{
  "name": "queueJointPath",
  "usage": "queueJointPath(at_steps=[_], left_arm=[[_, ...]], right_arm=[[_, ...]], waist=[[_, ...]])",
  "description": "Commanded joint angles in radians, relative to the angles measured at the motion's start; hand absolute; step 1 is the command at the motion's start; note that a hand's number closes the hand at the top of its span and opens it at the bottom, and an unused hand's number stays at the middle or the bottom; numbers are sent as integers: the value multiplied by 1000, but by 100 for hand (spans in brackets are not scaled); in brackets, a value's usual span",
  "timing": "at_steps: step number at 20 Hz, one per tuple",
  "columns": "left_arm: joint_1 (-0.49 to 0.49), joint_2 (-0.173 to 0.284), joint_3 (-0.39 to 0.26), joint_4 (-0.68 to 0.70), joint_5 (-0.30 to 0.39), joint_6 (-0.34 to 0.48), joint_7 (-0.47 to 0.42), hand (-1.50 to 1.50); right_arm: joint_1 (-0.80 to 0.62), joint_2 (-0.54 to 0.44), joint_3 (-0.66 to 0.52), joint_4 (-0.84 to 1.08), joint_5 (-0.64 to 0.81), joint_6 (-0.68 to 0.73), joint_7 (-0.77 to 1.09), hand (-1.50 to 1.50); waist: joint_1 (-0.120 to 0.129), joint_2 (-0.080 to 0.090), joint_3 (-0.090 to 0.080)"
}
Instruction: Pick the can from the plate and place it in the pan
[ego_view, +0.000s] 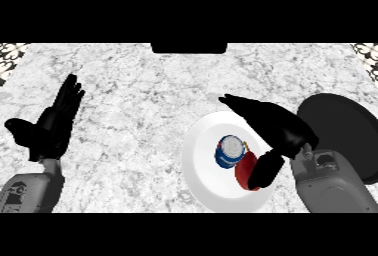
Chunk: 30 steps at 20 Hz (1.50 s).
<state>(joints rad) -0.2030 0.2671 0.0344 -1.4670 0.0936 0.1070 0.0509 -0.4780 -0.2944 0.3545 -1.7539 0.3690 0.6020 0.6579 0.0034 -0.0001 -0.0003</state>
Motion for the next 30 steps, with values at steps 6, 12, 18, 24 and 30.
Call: queueJointPath(at_steps=[6, 12, 18, 24, 30], left_arm=[[-50, -33, 5, 3, -20, 11, 38, 0], [5, -49, 14, 25, -34, -16, -23, 0], [-26, -41, 28, -52, -58, -12, 73, 0], [-65, -58, 54, 55, -71, -17, 3, 0], [-17, -36, 76, -11, -36, -78, 27, 0]], right_arm=[[-41, 45, 68, 100, 154, 71, 40, -150], [-32, 126, 96, 165, 229, 75, 40, -150], [32, 133, 76, 162, 307, 84, -32, -150], [29, 133, 60, 267, 377, 73, -131, -150], [48, 230, 93, 308, 432, 69, -98, -150]], waist=[[1, 0, 0], [3, 1, 0], [-1, -1, 0], [-3, 1, 0], [0, 0, 0]])
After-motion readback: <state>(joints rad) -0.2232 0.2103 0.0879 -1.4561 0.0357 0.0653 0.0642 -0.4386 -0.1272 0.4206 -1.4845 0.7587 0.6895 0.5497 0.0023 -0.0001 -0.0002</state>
